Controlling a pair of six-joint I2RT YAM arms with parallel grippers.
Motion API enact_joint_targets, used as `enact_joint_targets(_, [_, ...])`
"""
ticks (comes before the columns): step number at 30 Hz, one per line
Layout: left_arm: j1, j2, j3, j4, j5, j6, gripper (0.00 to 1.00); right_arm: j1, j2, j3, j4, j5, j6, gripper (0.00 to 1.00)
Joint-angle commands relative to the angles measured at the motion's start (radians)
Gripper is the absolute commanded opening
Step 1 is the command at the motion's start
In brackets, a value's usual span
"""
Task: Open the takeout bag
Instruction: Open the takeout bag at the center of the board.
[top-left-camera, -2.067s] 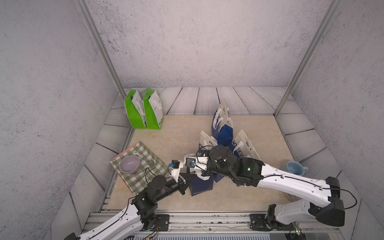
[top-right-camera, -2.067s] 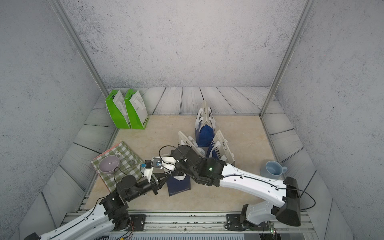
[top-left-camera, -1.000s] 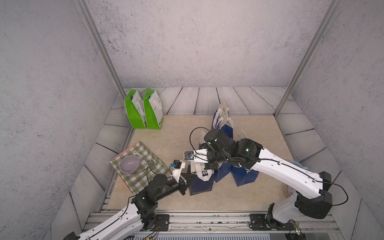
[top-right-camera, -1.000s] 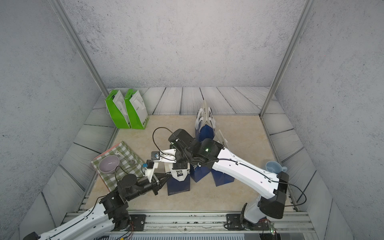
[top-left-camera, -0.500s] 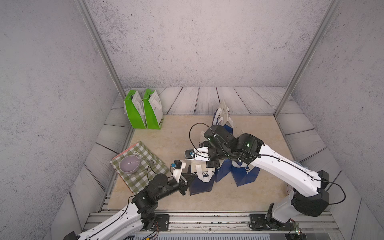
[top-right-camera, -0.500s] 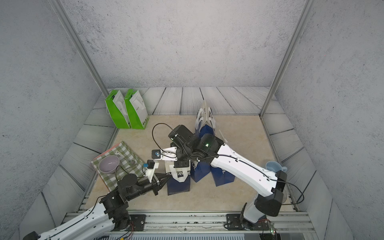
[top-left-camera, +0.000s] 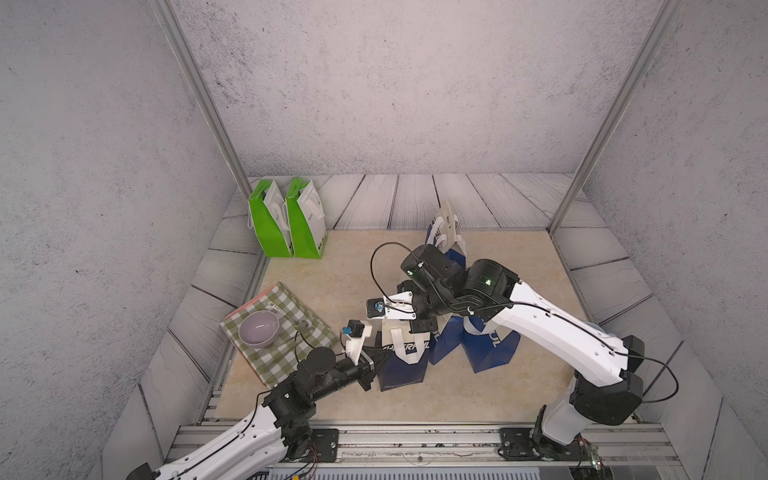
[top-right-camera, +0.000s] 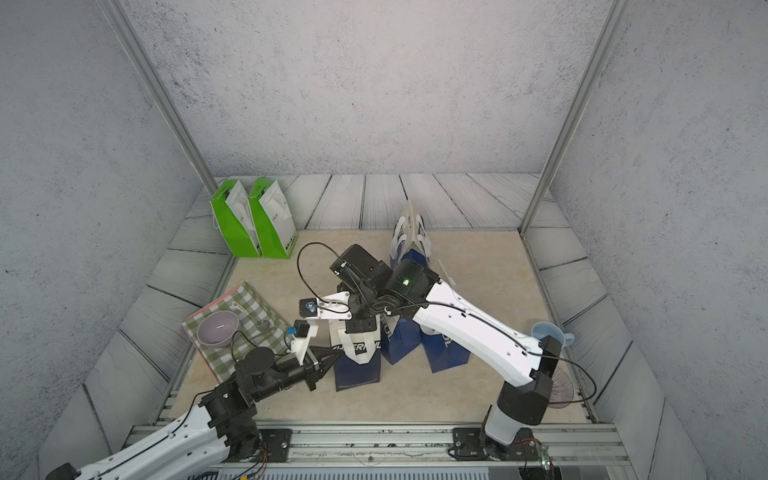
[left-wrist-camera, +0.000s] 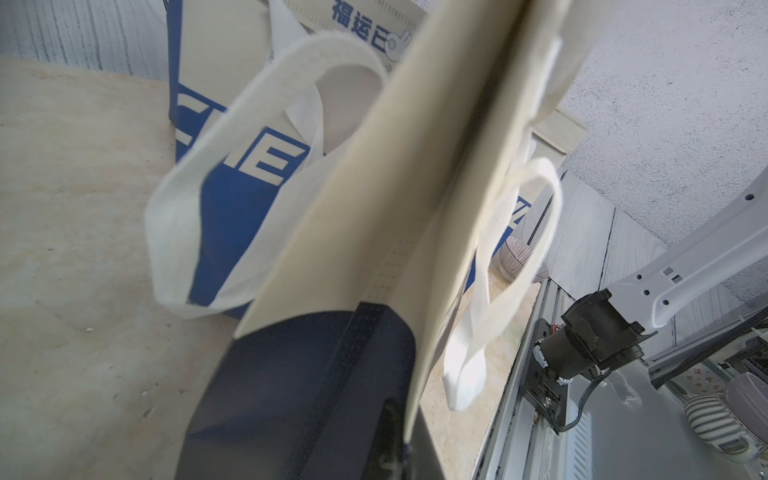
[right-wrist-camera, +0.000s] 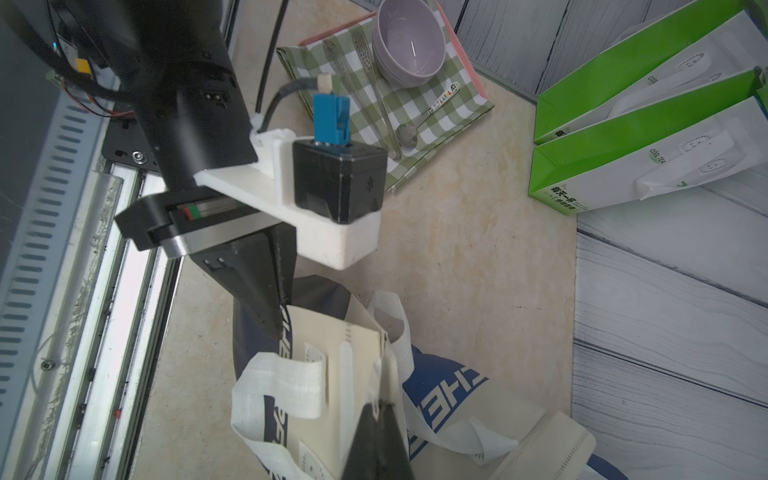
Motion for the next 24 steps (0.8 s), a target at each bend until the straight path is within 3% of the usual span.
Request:
enact_joint_targets(1, [-0.004, 0.007, 0.010, -0.015, 0.005, 0.005, 0.00, -0.008, -0.031, -0.046, 0.064, 0.019, 0.040, 0.02])
enact_joint_targets(3, [-0.004, 0.010, 0.014, -0.017, 0.005, 0.011, 0.00, -0.007, -0.050, -0.091, 0.116, 0.033, 0.057, 0.14])
enact_joint_targets(10, [-0.004, 0.017, 0.013, -0.003, 0.001, 0.009, 0.00, -0.007, -0.120, -0.180, 0.209, 0.032, 0.078, 0.29])
enact_joint_targets(17, [-0.004, 0.023, 0.017, -0.004, 0.004, 0.012, 0.00, -0.007, -0.235, -0.296, 0.357, 0.030, 0.074, 0.33])
enact_joint_targets(24, [-0.004, 0.011, 0.017, -0.016, -0.001, 0.014, 0.00, -0.008, -0.461, -0.688, 0.673, 0.048, -0.058, 0.35])
